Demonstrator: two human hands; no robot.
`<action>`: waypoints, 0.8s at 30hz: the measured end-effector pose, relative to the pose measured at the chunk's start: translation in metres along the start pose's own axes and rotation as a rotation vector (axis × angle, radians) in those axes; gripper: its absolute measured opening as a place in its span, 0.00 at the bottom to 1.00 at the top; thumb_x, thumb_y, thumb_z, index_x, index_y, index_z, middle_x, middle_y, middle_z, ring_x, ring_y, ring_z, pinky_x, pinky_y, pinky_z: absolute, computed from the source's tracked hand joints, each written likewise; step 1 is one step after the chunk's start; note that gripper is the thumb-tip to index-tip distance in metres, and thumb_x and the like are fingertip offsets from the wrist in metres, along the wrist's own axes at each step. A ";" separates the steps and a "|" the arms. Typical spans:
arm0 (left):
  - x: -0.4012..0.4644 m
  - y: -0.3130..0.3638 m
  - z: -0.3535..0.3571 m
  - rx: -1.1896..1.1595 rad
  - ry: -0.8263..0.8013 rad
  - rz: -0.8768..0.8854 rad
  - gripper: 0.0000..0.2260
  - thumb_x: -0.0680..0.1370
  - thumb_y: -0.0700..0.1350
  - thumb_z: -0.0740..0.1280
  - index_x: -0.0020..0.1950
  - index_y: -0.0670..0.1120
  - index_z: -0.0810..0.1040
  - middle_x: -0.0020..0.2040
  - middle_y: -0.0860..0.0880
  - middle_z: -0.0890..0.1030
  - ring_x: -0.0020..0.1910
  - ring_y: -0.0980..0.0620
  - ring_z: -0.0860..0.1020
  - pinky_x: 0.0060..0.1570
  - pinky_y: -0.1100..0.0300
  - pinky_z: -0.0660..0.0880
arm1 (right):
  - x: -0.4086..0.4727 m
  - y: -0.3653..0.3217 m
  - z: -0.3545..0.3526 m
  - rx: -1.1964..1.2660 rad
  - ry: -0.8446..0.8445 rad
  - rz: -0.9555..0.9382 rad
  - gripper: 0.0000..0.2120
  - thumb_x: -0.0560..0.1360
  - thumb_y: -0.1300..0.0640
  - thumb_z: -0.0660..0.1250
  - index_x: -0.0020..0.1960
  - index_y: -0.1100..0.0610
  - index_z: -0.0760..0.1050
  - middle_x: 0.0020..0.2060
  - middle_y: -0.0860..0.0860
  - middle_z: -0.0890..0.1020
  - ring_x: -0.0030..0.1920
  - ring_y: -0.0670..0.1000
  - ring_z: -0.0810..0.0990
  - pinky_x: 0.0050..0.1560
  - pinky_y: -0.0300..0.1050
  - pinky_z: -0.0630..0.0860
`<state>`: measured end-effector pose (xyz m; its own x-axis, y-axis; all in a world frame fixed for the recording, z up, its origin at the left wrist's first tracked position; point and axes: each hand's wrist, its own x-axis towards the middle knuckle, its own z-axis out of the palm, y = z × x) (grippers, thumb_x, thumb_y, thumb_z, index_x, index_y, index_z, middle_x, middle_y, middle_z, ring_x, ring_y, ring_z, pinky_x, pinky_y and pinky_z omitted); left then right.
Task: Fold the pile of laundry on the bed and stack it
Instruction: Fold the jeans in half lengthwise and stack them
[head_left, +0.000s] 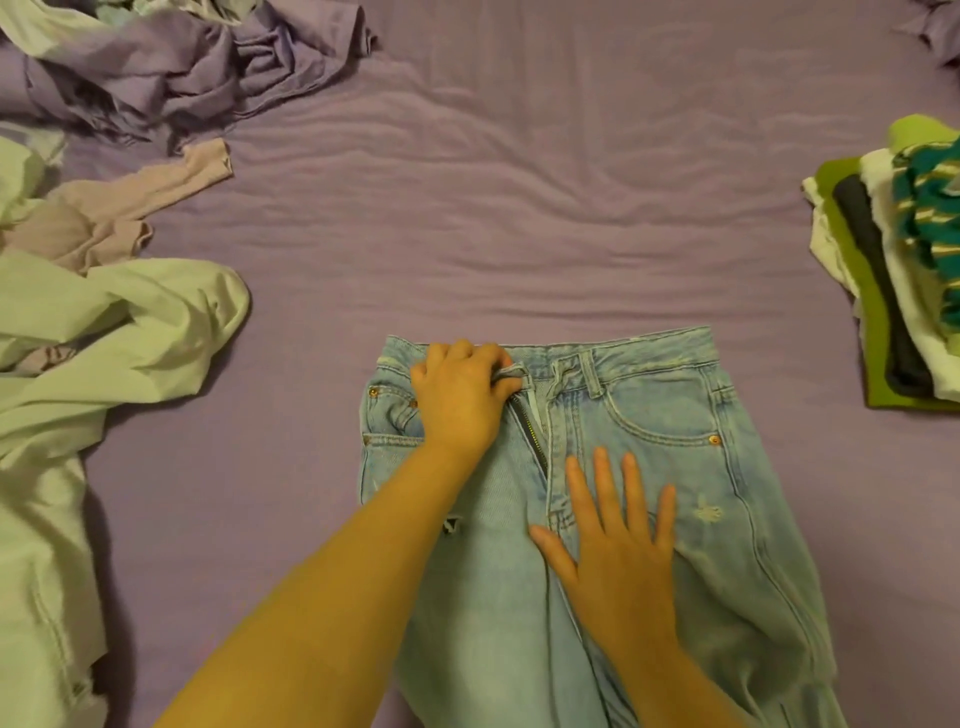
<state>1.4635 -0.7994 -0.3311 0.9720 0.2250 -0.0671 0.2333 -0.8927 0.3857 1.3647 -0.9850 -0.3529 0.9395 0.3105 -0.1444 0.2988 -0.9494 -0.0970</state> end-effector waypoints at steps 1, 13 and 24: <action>-0.004 0.004 0.000 0.014 0.023 -0.006 0.15 0.77 0.56 0.67 0.59 0.49 0.77 0.57 0.48 0.75 0.59 0.44 0.67 0.52 0.55 0.58 | -0.001 0.000 0.001 -0.007 0.011 0.005 0.36 0.75 0.32 0.49 0.74 0.55 0.63 0.73 0.57 0.64 0.74 0.62 0.59 0.70 0.68 0.56; -0.080 0.011 0.006 -0.421 -0.285 0.098 0.08 0.77 0.40 0.69 0.55 0.43 0.81 0.49 0.51 0.69 0.45 0.56 0.70 0.47 0.75 0.66 | -0.009 0.008 0.005 0.017 0.015 -0.028 0.35 0.77 0.34 0.48 0.74 0.57 0.63 0.74 0.57 0.62 0.74 0.60 0.58 0.71 0.65 0.54; -0.083 0.011 0.006 -0.501 -0.315 0.072 0.09 0.73 0.48 0.73 0.53 0.52 0.80 0.48 0.51 0.67 0.46 0.55 0.69 0.50 0.64 0.69 | -0.008 0.012 0.014 0.117 0.117 -0.047 0.28 0.81 0.39 0.42 0.75 0.53 0.57 0.74 0.55 0.63 0.76 0.56 0.52 0.72 0.63 0.52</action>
<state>1.3853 -0.8306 -0.3272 0.9638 -0.0242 -0.2654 0.2003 -0.5909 0.7815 1.3588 -0.9984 -0.3667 0.9401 0.3403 -0.0218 0.3279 -0.9198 -0.2156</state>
